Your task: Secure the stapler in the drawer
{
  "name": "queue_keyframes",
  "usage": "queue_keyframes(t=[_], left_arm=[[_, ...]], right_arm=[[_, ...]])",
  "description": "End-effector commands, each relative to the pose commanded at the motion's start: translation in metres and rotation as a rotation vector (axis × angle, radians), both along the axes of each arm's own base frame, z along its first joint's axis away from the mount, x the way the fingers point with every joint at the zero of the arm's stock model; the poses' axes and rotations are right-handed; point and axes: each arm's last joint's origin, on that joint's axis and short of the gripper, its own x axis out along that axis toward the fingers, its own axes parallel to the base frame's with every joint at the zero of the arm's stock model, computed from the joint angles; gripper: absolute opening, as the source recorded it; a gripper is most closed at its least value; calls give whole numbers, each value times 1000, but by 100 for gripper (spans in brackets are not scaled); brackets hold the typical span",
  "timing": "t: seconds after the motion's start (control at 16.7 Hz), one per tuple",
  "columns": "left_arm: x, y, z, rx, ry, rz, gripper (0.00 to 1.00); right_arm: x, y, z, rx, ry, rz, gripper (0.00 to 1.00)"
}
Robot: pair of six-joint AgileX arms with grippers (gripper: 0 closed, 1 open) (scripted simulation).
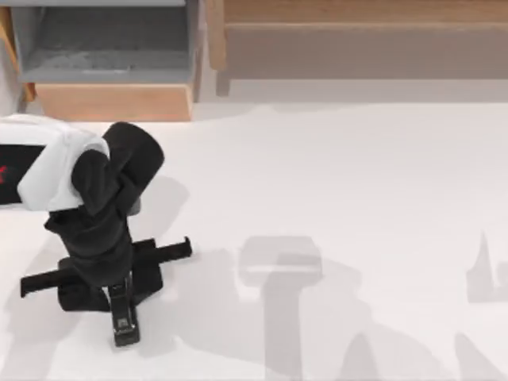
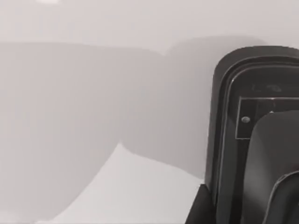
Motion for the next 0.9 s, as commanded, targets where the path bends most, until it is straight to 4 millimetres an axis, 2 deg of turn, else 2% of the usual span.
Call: queue_keyframes(t=[0.24, 0.6, 0.72, 0.9], left_arm=[[0, 0, 20, 0, 0, 1, 0], [3, 2, 22, -2, -5, -1, 0], [18, 9, 33, -15, -49, -7, 0], [58, 34, 63, -26, -162, -34, 0]], right_arm=[[0, 0, 0, 0, 0, 0, 100], [0, 0, 0, 0, 0, 0, 100], [0, 0, 0, 0, 0, 0, 100], [0, 0, 0, 0, 0, 0, 100]])
